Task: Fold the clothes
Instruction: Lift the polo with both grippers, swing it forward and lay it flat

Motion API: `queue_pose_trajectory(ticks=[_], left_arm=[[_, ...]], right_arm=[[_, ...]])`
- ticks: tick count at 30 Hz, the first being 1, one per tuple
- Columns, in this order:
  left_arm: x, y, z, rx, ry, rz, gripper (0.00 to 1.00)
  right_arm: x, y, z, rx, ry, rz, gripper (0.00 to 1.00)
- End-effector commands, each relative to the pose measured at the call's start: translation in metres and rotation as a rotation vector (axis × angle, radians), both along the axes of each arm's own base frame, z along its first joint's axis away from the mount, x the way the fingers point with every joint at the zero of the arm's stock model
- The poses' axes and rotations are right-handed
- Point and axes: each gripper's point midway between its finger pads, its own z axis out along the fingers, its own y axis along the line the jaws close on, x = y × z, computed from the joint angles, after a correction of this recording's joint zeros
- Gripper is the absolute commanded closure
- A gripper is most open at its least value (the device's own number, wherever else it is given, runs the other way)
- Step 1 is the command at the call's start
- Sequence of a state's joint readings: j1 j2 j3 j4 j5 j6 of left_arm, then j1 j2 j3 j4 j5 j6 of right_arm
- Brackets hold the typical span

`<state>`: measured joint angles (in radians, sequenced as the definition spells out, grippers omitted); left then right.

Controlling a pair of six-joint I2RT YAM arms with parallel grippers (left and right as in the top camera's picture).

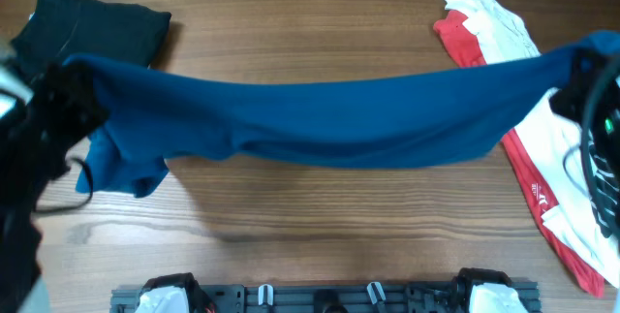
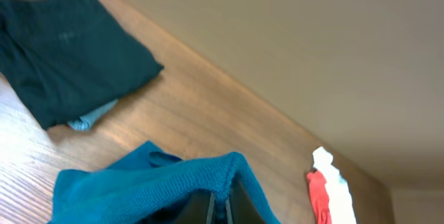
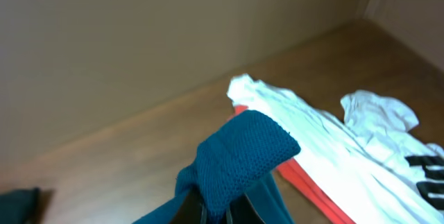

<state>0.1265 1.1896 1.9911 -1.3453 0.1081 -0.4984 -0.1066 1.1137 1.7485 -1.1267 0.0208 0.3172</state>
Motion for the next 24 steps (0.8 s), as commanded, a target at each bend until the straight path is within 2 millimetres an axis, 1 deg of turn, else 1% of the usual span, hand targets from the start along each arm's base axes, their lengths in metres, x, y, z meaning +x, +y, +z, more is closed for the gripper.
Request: queue_pose_trajectory(ticks=[1,2,3,5,7,8,9,10,11,12,13,14,15,16,17,19,21,22,23,24], left_arm=[[0.054,-0.003,-0.039,-0.039,0.143,-0.063,0.96],[0.069,-0.002,-0.05,-0.046,0.176,-0.066,0.96],[0.099,0.001,-0.069,-0.052,0.215,-0.069,0.96],[0.14,0.002,-0.09,-0.063,0.226,-0.087,0.96],[0.186,0.0,-0.106,-0.072,0.192,-0.114,0.96],[0.208,-0.002,-0.111,-0.08,0.159,-0.135,0.96],[0.229,-0.007,-0.112,-0.093,0.109,-0.17,0.96],[0.248,-0.013,-0.109,-0.11,0.051,-0.212,0.96],[0.26,-0.017,-0.1,-0.129,-0.013,-0.25,0.96],[0.269,-0.019,-0.087,-0.153,-0.077,-0.268,0.96],[0.276,-0.017,-0.069,-0.177,-0.149,-0.263,0.96],[0.279,-0.014,-0.053,-0.189,-0.204,-0.251,0.96],[0.279,-0.007,-0.018,-0.196,-0.305,-0.237,0.96],[0.276,-0.001,0.011,-0.191,-0.382,-0.23,0.96],[0.272,0.003,0.032,-0.179,-0.43,-0.225,0.96],[0.252,0.012,0.088,-0.141,-0.548,-0.217,0.96],[0.235,0.016,0.117,-0.117,-0.596,-0.213,0.96],[0.226,0.016,0.126,-0.103,-0.6,-0.211,0.96],[0.22,0.015,0.128,-0.081,-0.589,-0.214,0.96],[0.216,0.015,0.123,-0.061,-0.558,-0.218,0.96]], right_arm=[[0.052,-0.003,-0.048,-0.006,0.169,0.042,0.95],[0.066,-0.002,-0.062,0.0,0.21,0.06,0.96],[0.093,-0.002,-0.089,0.016,0.274,0.072,0.96],[0.125,-0.005,-0.119,0.017,0.327,0.083,0.96],[0.161,-0.007,-0.146,0.01,0.337,0.106,0.96],[0.176,-0.009,-0.155,0.016,0.33,0.1,0.96],[0.187,-0.01,-0.16,0.034,0.313,0.083,0.96],[0.196,-0.012,-0.159,0.063,0.287,0.052,0.96],[0.202,-0.013,-0.151,0.095,0.249,0.024,0.96],[0.206,-0.014,-0.137,0.121,0.201,-0.001,0.95],[0.209,-0.017,-0.118,0.136,0.144,-0.023,0.96],[0.21,-0.019,-0.093,0.137,0.08,-0.036,0.96],[0.21,-0.02,-0.066,0.127,0.012,-0.041,0.96],[0.207,-0.023,-0.036,0.106,-0.055,-0.05,0.96],[0.204,-0.025,-0.015,0.082,-0.1,-0.052,0.96],[0.188,-0.028,0.04,0.025,-0.215,-0.058,0.96],[0.175,-0.03,0.065,-0.001,-0.256,-0.072,0.95],[0.17,-0.032,0.07,-0.007,-0.255,-0.082,0.96],[0.167,-0.032,0.069,-0.015,-0.241,-0.083,0.96],[0.165,-0.032,0.063,-0.027,-0.214,-0.079,0.96]])
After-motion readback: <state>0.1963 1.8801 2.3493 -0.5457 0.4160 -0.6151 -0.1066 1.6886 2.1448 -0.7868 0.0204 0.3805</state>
